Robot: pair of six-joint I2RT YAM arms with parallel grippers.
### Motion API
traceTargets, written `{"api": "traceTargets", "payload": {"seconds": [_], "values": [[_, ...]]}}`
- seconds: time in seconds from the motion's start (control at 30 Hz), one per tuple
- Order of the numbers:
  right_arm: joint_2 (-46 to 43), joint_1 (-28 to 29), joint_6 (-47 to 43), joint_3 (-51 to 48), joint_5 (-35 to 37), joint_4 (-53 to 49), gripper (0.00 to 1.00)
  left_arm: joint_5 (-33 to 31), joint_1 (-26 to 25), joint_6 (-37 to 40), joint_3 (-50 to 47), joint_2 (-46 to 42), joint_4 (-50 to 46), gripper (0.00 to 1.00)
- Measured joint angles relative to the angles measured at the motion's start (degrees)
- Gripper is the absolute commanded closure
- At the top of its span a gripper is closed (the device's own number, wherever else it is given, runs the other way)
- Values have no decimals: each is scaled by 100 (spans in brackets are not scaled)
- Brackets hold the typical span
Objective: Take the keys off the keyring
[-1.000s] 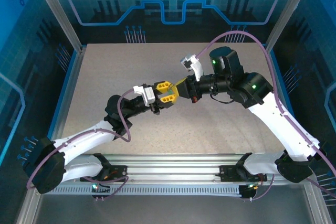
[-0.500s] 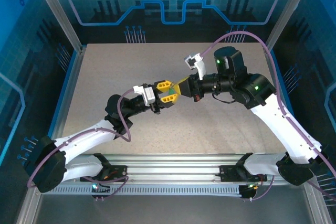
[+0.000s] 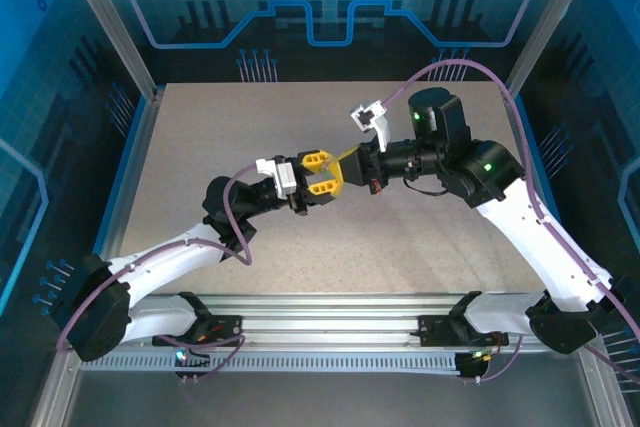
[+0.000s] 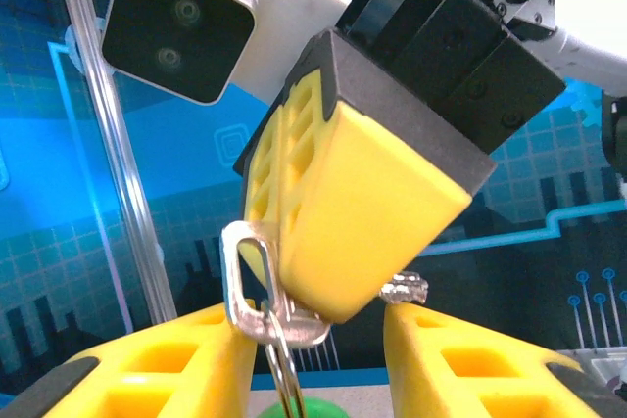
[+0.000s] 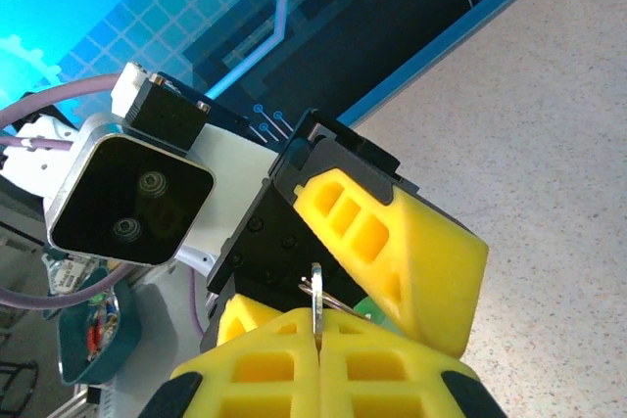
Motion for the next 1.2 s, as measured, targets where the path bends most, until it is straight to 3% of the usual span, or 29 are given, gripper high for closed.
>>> {"api": "traceTargets", "payload": {"seconds": [0.1,0.4,0.53,0.63,0.83,1.07,1.13,1.2], "values": [[-2,-33,61,-39,-138,85,100,90,26,-63,20,26,66,65],[-74,-227,273,-205,-442,341,100,173,81,-304,-24,35,240,49],[-107,-297,293,-221,-492,358,100,144,140,-321,-308,-212,212,47],[-116,-332,302,-223,-527,407,100,111,146,-319,-426,-442,105,52],[-118,-339,382,-295,-623,551,100,111,179,-313,-496,-678,-107,77],[-142,-341,501,-404,-684,658,100,118,188,-313,-413,-448,-240,79],[-149,-341,529,-409,-702,673,100,109,188,-304,-341,-345,-262,69],[-162,-341,531,-409,-706,675,100,48,188,-304,-291,-273,-278,66]]}}
